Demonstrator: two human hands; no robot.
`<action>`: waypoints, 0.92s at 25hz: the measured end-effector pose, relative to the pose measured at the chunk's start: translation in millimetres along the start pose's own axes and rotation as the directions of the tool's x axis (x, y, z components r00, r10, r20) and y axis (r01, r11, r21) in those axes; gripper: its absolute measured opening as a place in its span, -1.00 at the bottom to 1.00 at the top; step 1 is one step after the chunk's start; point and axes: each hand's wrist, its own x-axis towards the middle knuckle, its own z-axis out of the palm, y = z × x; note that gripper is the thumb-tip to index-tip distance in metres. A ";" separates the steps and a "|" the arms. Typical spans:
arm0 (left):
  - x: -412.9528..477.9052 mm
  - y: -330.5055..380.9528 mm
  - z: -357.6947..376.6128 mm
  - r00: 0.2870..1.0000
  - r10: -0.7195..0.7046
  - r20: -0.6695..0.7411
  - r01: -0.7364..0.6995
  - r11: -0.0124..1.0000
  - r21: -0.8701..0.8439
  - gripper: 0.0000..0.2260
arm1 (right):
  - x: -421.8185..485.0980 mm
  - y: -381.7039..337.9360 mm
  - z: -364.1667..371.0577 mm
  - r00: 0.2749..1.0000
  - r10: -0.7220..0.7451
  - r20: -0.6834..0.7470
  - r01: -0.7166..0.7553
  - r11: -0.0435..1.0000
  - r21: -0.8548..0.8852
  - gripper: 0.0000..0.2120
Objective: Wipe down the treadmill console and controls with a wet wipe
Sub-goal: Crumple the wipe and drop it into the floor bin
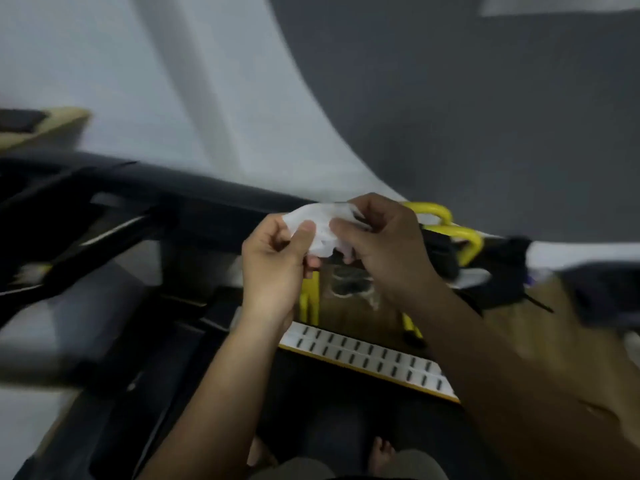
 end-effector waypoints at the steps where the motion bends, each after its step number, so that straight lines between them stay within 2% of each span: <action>1: -9.8 -7.8 37.4 0.997 -0.017 0.070 0.017 1.000 -0.004 -0.79 | -8.2 9.3 -38.8 0.997 0.018 -0.072 -0.017 1.000 0.015 -0.89; 4: -40.4 -15.7 141.4 0.959 -0.058 0.278 0.054 0.998 0.023 -0.92 | -38.6 30.7 -146.2 0.944 0.098 -0.316 -0.075 0.994 0.084 -0.93; 7: -68.1 -26.0 221.4 0.881 -0.150 0.448 0.158 0.987 0.019 -0.83 | -74.0 52.6 -228.7 0.846 0.162 -0.508 -0.085 0.981 0.173 -0.76; 10: -90.4 -55.9 279.1 0.719 -0.355 0.598 0.410 0.911 0.047 -0.67 | -109.4 79.4 -283.8 0.717 0.258 -0.647 -0.108 0.959 0.263 -0.70; 11: -94.1 -66.4 294.7 0.659 -0.419 0.625 0.490 0.869 0.065 -0.67 | -118.0 89.5 -296.5 0.684 0.298 -0.665 -0.127 0.947 0.294 -0.73; 13: -98.4 -88.0 319.3 0.566 -0.519 0.640 0.617 0.782 0.088 -0.79 | -127.7 108.3 -315.7 0.638 0.405 -0.655 -0.184 0.906 0.381 -0.83; 15: -98.1 -110.7 335.0 0.551 -0.565 0.614 0.624 0.768 0.146 -0.89 | -129.7 123.6 -327.8 0.620 0.471 -0.627 -0.245 0.876 0.415 -0.90; 17: -92.6 -131.6 349.7 0.585 -0.574 0.574 0.572 0.793 0.209 -0.88 | -124.9 135.1 -340.3 0.628 0.460 -0.628 -0.338 0.888 0.313 -0.96; 19: -85.2 -148.0 360.5 0.607 -0.618 0.499 0.597 0.770 0.227 -0.85 | -114.6 147.5 -353.7 0.653 0.443 -0.614 -0.429 0.885 0.182 -0.93; 23: -78.2 -172.0 386.5 0.557 -0.684 0.470 0.688 0.697 0.200 -0.78 | -87.5 180.6 -390.3 0.724 0.484 -0.492 -0.531 0.846 0.051 -0.86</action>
